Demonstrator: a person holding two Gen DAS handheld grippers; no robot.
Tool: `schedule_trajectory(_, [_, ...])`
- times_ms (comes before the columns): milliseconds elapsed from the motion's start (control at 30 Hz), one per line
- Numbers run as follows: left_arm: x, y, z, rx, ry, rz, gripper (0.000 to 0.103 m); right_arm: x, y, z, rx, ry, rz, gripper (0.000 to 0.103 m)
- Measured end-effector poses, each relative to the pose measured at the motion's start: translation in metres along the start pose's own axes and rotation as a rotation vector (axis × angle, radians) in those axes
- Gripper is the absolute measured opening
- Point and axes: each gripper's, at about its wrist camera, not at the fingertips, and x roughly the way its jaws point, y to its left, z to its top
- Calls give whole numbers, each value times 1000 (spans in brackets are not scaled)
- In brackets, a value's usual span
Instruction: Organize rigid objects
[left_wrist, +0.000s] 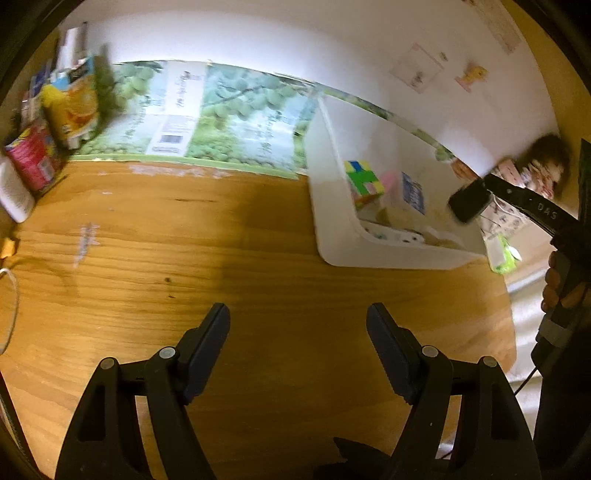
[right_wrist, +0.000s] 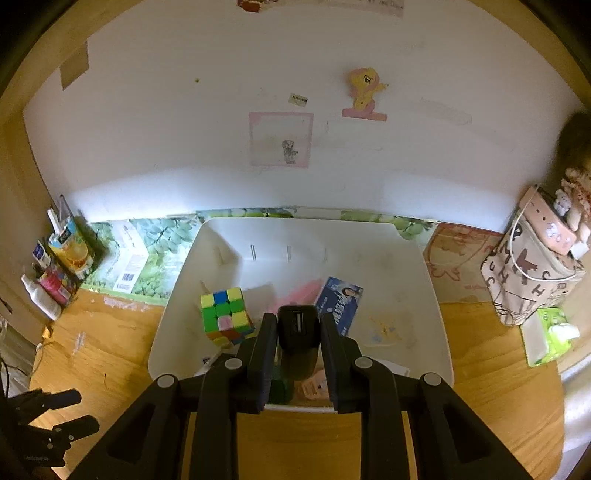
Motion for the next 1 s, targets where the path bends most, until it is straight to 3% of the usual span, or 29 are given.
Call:
schedule_trajectory(100, [-6,6,0,-28,-17,38,79,1,-2,5,4,-20,20,26])
schedule_trajectory(300, [-14,2,-4,-82,-42,114,79,-4,-14,1,7,-14,68,66])
schedule_trajectory(367, [-17,-6,-6,-94,-54,124,79,-8,-22,-3,4,-12,76,68])
schedule_trajectory(433, [-20,-19,-10,-97,-71,140,79,-12,-31,-9,4,-2,82,77])
schedule_trajectory(633, [-26,-63,-27,-90,-99,185,79,-19,-59,-34,42,45,139,81])
schedule_trajectory(800, [-31,-105,-48,-87,-119,194,79,-23,-69,-73,39,136,226,81])
schedule_trajectory(1000, [-44,-149,-73,-80,-179,232,79,-45,-79,-117,5,231,265,82])
